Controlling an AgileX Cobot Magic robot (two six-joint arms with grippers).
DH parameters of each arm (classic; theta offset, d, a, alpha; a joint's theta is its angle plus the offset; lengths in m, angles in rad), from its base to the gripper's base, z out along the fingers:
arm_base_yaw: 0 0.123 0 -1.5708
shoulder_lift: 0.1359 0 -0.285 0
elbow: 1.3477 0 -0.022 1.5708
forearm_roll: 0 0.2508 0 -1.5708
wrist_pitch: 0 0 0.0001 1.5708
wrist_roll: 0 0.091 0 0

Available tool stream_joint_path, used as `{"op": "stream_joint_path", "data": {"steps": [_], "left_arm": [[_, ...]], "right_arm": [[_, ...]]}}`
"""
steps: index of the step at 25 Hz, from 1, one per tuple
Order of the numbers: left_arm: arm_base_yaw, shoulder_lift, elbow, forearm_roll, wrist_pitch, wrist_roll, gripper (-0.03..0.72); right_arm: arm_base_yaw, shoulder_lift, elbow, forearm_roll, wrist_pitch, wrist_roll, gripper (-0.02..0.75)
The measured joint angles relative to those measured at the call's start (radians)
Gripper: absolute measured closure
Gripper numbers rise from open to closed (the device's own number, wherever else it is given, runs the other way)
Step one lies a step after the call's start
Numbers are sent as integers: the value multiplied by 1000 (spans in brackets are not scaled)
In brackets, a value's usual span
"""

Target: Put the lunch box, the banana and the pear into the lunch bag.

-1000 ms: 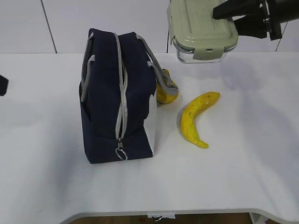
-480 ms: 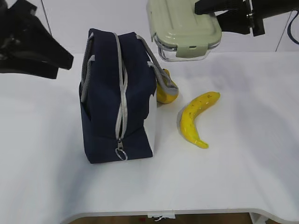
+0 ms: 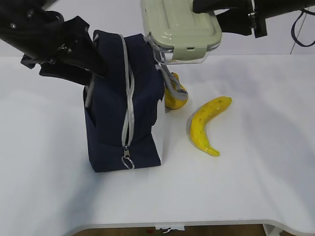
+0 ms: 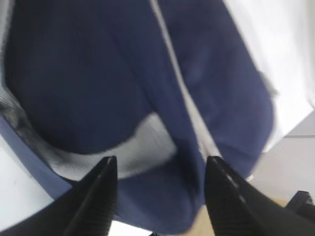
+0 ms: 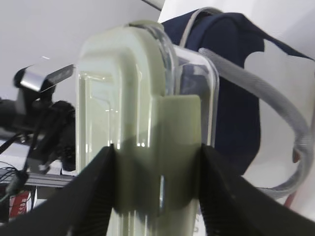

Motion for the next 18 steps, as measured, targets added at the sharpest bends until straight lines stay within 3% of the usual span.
{"op": "stream_joint_path", "data": {"steps": [3, 5, 9, 10, 18], "left_arm": [[-8, 34, -14, 6, -2, -2, 263], [-13, 48, -18, 6, -4, -4, 316], [-15, 52, -20, 8, -4, -2, 606], [-15, 52, -20, 8, -4, 0, 645], [-15, 50, -20, 10, 20, 2, 674]], "right_arm": [[18, 0, 0, 11, 0, 0, 376], [30, 0, 0, 15, -2, 0, 376], [59, 0, 0, 19, -24, 0, 376], [68, 0, 0, 19, -29, 0, 376], [126, 2, 0, 23, -82, -18, 376]]}}
